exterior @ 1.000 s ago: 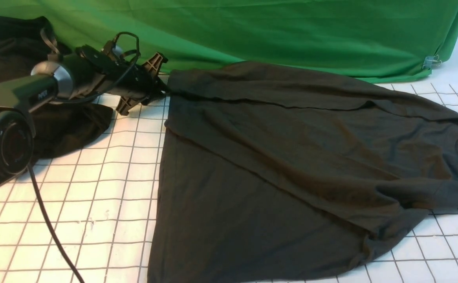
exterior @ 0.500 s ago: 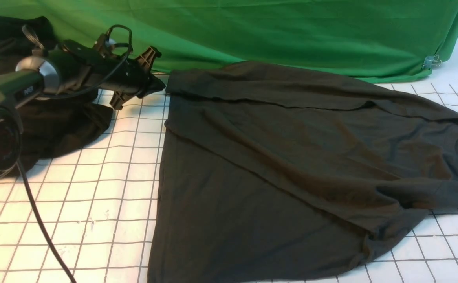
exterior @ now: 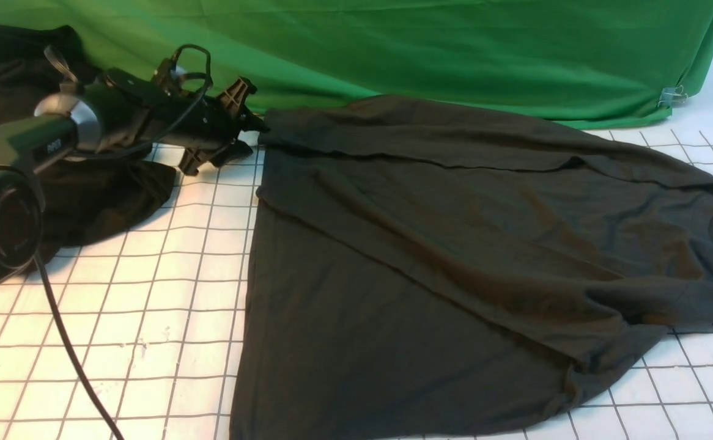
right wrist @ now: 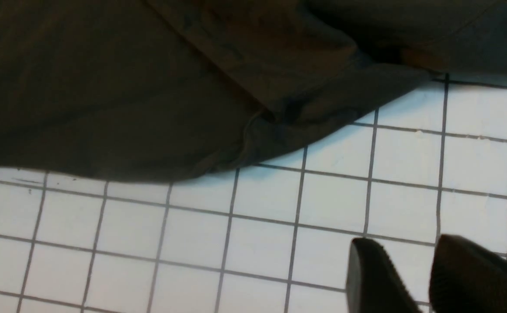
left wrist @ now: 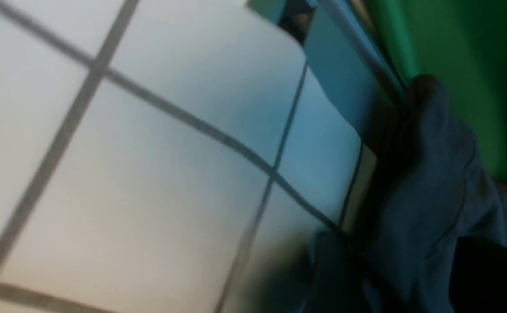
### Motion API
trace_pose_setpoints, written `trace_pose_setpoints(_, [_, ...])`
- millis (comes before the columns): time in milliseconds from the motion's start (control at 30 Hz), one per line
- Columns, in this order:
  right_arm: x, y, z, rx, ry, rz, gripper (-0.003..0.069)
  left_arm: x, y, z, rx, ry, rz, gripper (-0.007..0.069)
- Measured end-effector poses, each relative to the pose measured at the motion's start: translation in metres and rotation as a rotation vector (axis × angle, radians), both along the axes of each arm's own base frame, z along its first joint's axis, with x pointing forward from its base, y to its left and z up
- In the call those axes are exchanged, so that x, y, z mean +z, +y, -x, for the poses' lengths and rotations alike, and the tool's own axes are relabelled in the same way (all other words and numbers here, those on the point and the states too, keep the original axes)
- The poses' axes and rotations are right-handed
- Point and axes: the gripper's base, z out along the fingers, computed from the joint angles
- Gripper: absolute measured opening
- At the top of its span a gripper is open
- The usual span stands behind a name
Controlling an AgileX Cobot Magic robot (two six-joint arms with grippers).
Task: Fold a long-sleeved shirt over a white checkered tablecloth.
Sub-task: 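Grab the top left corner of the dark shirt with the left gripper, then fold the left side of the dark shirt inward over its body with the left gripper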
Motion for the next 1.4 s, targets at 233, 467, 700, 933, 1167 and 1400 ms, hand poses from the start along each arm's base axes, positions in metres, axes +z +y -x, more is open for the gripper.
trace_pose_setpoints(233, [0.0, 0.0, 0.0, -0.001, 0.0, -0.001, 0.02, -0.007, -0.001, -0.004, 0.059, -0.004, 0.08, 0.0352])
trace_pose_setpoints(467, [0.0, 0.0, 0.0, -0.001, 0.0, -0.001, 0.0202, -0.013, -0.002, -0.005, 0.041, -0.02, 0.073, 0.0209])
trace_pose_setpoints(700, [0.0, 0.0, 0.0, -0.001, 0.0, -0.001, 0.0211, -0.012, -0.003, -0.005, 0.033, -0.026, 0.067, 0.0078])
trace_pose_setpoints(933, [0.0, 0.0, 0.0, -0.001, 0.0, -0.001, 0.0214, -0.013, -0.004, -0.004, 0.015, -0.028, 0.063, 0.0033])
trace_pose_setpoints(1167, [0.0, 0.0, 0.0, -0.001, 0.0, -0.001, 0.0218, -0.005, -0.01, -0.003, -0.05, -0.065, 0.1, 0.0015])
trace_pose_setpoints(1400, [0.0, 0.0, 0.0, -0.001, 0.0, -0.001, 0.022, 0.057, -0.016, 0.006, -0.15, -0.168, 0.116, 0.0015])
